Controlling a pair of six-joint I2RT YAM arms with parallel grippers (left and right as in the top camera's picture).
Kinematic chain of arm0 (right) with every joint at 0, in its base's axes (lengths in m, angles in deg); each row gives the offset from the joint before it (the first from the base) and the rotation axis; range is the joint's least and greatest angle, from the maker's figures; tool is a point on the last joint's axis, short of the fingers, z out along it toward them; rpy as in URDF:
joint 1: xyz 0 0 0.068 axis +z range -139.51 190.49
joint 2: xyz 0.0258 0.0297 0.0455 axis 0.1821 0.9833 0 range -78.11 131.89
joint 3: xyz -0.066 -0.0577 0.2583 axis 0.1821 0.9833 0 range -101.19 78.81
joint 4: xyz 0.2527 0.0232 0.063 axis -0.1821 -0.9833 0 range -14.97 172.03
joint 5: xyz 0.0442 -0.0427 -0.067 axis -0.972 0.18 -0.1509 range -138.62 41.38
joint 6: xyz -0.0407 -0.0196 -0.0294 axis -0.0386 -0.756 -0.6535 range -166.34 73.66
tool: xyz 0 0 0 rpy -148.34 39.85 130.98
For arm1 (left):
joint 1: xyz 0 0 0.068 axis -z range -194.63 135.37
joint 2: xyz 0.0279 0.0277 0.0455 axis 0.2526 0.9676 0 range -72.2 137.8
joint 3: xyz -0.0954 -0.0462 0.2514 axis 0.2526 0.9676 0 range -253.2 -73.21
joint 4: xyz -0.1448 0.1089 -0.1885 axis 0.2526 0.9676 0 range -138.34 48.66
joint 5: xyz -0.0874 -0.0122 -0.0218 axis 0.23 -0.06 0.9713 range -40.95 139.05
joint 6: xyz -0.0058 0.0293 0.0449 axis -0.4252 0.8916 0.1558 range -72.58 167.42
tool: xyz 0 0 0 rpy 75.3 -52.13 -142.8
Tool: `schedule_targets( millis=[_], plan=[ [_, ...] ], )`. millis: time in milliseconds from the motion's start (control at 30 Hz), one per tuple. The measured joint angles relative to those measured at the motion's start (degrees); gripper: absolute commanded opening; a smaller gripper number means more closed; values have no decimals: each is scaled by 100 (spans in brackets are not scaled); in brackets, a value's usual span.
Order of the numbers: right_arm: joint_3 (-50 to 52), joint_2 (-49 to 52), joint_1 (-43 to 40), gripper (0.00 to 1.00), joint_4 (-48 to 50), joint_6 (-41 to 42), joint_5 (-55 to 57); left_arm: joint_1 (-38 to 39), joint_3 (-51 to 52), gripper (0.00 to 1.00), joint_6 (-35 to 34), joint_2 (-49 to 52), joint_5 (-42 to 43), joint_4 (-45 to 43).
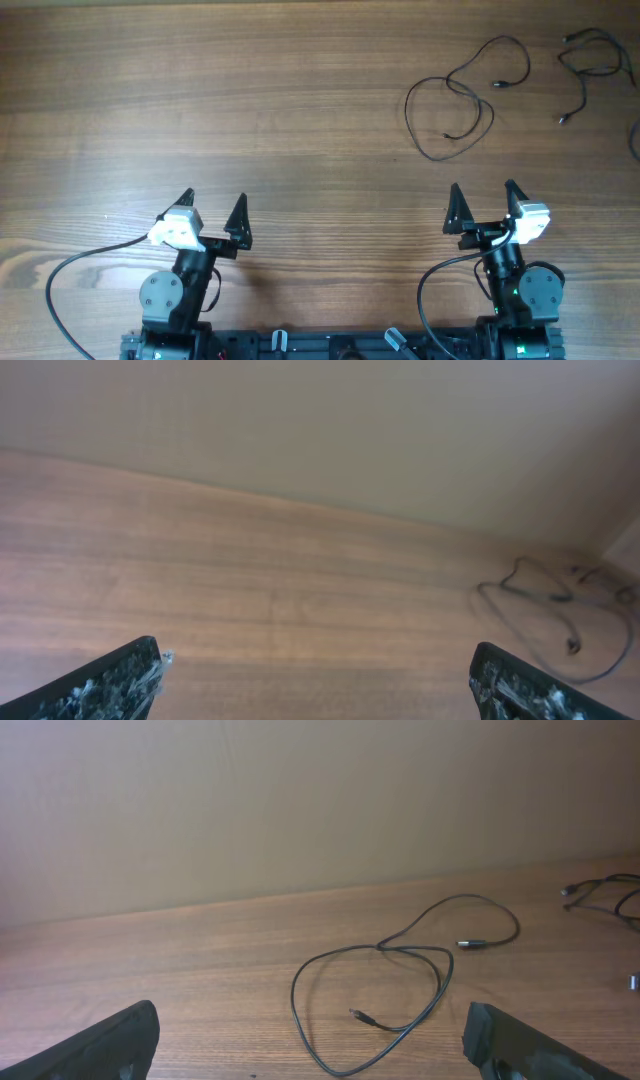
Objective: Untangle cables
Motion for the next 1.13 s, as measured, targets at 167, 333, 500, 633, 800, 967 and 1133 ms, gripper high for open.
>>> schedule_targets(
  millis=[167, 333, 500, 633, 800, 967, 1133],
  plan=[
    [0, 0, 0, 100, -2, 0, 0, -302, 24, 100, 673, 0, 247, -20],
    [0, 0, 0, 100, -2, 0, 0, -308, 24, 100, 981, 0, 334, -28],
    [0, 0, 0, 100, 0, 0, 0, -315, 24, 100, 1005, 0, 334, -31],
    [0, 0, 0, 100, 0, 0, 0, -319, 24, 100, 1008, 0, 334, -31],
    [0, 0, 0, 100, 0, 0, 0, -319, 24, 100, 1025, 0, 334, -31],
    [0, 0, 0, 100, -2, 0, 0, -319, 24, 100, 1025, 0, 334, -31],
    [0, 0, 0, 100, -2, 0, 0, -319, 24, 100, 1025, 0, 334, -31]
  ],
)
